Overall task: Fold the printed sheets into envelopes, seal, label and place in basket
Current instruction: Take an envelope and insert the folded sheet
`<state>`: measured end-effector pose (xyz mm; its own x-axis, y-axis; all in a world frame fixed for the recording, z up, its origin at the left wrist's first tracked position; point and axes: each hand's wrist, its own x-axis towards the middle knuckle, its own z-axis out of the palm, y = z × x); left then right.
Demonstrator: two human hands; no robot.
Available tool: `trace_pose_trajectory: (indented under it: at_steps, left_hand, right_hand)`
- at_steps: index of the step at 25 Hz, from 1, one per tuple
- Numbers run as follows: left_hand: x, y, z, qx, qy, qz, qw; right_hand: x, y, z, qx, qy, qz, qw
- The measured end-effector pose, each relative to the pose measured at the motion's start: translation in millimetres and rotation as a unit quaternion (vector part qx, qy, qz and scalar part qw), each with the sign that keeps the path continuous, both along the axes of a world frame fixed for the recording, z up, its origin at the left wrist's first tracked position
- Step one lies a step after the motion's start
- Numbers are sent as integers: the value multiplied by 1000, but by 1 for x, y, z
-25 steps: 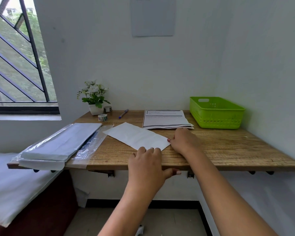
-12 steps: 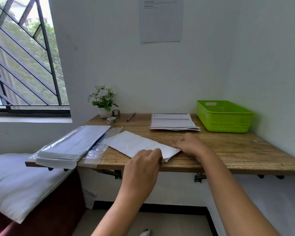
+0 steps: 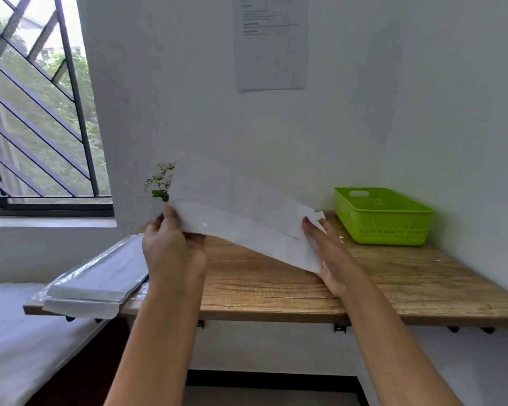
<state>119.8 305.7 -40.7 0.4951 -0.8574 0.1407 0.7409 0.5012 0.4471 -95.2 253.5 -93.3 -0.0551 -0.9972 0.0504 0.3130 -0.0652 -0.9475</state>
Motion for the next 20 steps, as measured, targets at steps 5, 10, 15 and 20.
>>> trace_pose_trajectory:
  at_steps: [5,10,15,20]
  left_hand:
    - [15,-10,-57,181,-127,-70,973]
    - [19,-25,-66,275,-443,-47,852]
    - [7,-24,-72,288,-708,93,638]
    - [-29,-35,-72,145,-850,75,501]
  right_hand:
    - [-22,-14,-7,22,75,-56,995]
    - [-39,-24,-7,39,213,-111,970]
    - [-31,-15,-10,3,515,-187,837]
    - [17,3,-10,-77,708,-131,690]
